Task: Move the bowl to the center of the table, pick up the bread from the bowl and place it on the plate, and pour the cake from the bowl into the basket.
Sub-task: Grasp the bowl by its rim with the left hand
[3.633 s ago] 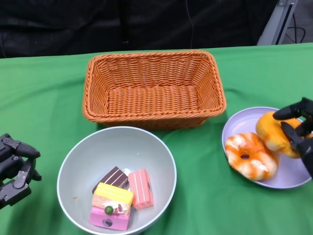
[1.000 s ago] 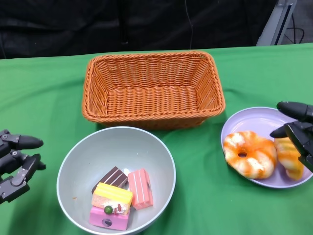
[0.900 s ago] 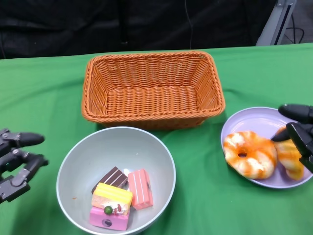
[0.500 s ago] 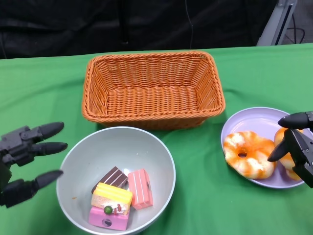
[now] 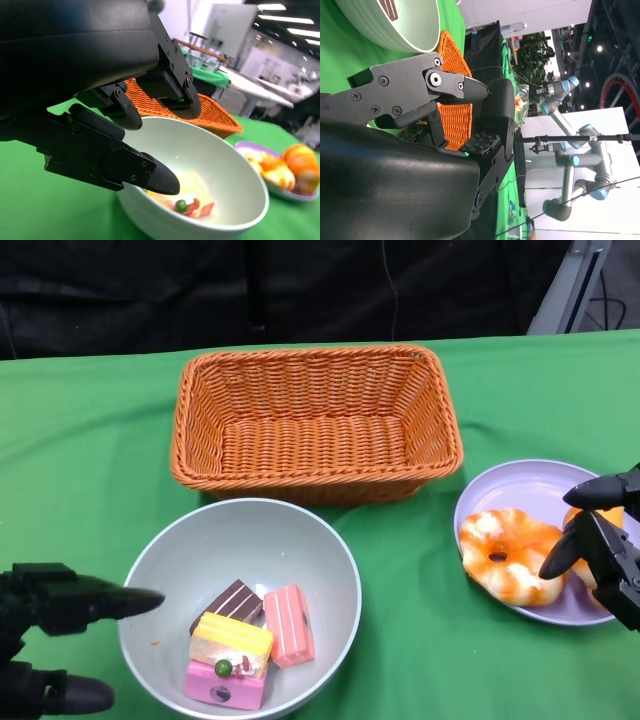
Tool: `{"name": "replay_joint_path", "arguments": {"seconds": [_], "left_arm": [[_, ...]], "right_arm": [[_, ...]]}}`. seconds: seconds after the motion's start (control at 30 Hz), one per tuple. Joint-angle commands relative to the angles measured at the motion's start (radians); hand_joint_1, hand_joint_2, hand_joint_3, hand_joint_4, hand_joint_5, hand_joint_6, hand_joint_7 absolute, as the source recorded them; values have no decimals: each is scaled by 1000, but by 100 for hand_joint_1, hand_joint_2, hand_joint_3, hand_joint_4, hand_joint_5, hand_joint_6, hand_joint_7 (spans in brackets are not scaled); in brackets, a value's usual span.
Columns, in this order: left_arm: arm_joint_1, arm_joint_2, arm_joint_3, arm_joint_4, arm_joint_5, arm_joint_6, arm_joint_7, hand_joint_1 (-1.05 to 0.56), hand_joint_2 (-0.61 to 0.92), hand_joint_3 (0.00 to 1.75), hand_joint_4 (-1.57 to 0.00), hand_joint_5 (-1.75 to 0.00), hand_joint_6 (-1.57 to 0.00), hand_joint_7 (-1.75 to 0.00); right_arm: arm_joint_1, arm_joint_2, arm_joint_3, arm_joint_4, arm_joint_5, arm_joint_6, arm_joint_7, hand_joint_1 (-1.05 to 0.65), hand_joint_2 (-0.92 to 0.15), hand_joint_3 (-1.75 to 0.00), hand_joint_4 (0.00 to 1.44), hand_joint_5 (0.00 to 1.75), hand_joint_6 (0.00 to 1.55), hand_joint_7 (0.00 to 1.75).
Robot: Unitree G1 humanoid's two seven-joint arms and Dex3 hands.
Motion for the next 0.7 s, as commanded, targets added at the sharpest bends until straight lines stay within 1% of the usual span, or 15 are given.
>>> {"name": "replay_joint_path", "arguments": {"seconds": [0.03,0.07,0.2,0.3,0.4,0.57,0.7], "left_arm": [[-38,46,13,62,106,-101,65,-53,80,0,-85,-17,-85,-6],[-49,52,17,82,141,-134,84,-53,79,0,-89,-16,-88,-6],[-81,65,32,126,249,-213,156,-53,77,0,-96,-13,-94,-5],[-107,53,59,125,347,-254,216,-54,76,0,-103,-11,-99,-5],[-119,33,75,112,437,-265,283,-50,73,0,-107,-9,-101,-4],[-136,25,47,103,582,-253,406,-48,74,1,-107,-5,-101,-2],[-160,40,-15,93,750,-211,562,-47,80,2,-105,-3,-98,0]], "right_arm": [[8,1,-15,-15,12,7,9,-19,-81,-58,69,156,65,123],[11,2,-16,-20,10,11,6,-18,-81,-58,69,156,65,123],[16,4,-19,-27,3,14,4,-17,-81,-60,68,157,65,123],[23,6,-20,-34,-1,20,2,-18,-80,-62,68,158,65,123],[23,9,-22,-35,6,22,5,-18,-78,-64,67,158,64,124],[26,10,-23,-39,4,32,1,-18,-76,-67,67,158,64,125],[32,18,-21,-50,2,43,-11,-17,-76,-68,67,157,64,124]]}}
